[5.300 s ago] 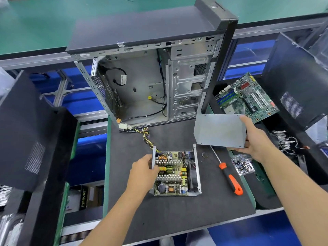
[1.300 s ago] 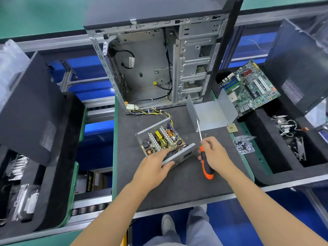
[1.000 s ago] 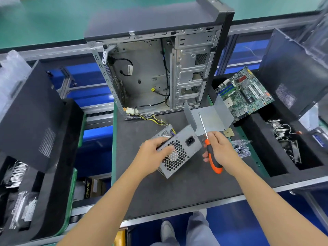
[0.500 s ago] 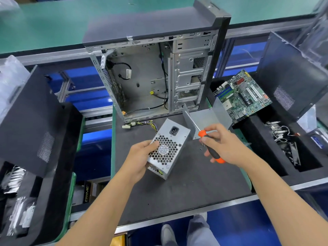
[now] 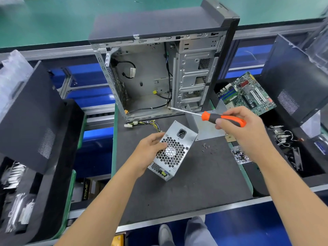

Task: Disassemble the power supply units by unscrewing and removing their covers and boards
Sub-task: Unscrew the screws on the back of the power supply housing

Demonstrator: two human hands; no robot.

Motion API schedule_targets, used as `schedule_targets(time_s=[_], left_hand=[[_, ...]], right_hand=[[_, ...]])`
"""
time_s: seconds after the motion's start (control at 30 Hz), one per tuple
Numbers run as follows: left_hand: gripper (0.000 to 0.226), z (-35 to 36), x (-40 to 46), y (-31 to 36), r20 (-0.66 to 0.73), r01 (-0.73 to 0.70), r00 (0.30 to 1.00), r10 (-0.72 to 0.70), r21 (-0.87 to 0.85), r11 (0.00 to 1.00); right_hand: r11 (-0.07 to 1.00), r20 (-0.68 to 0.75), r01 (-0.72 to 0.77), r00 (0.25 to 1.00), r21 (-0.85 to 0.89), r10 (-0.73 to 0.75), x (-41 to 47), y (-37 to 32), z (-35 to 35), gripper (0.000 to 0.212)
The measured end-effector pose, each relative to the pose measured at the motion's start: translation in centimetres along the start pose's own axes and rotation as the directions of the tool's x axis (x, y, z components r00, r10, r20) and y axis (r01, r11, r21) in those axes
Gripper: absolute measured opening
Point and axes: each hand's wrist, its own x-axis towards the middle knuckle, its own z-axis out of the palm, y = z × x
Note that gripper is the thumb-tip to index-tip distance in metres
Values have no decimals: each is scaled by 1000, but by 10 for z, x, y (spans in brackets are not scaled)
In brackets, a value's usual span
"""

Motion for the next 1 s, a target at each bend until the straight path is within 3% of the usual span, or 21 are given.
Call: schedule_targets(time_s=[0.23,0.37,0.67,1.0], left_hand=[[19,9,3,-4,-28,-99,994,101,81,992],[27,12,4,-4,-16,-102,995,103,52,993],[22,6,9,-6,-44,-74,996,76,49,996],[19,1,12,-7,-49,-57,997,59,57,997]], right_hand=[[990,16,40,999,-137,-38,0,-6,-3,11],[978,40,-8,999,-209,17,1,-7,-8,17],[950,33,-21,999,-313,33,5,-17,-1,18],[961,15,-41,999,-275,47,12,-17,5,20]])
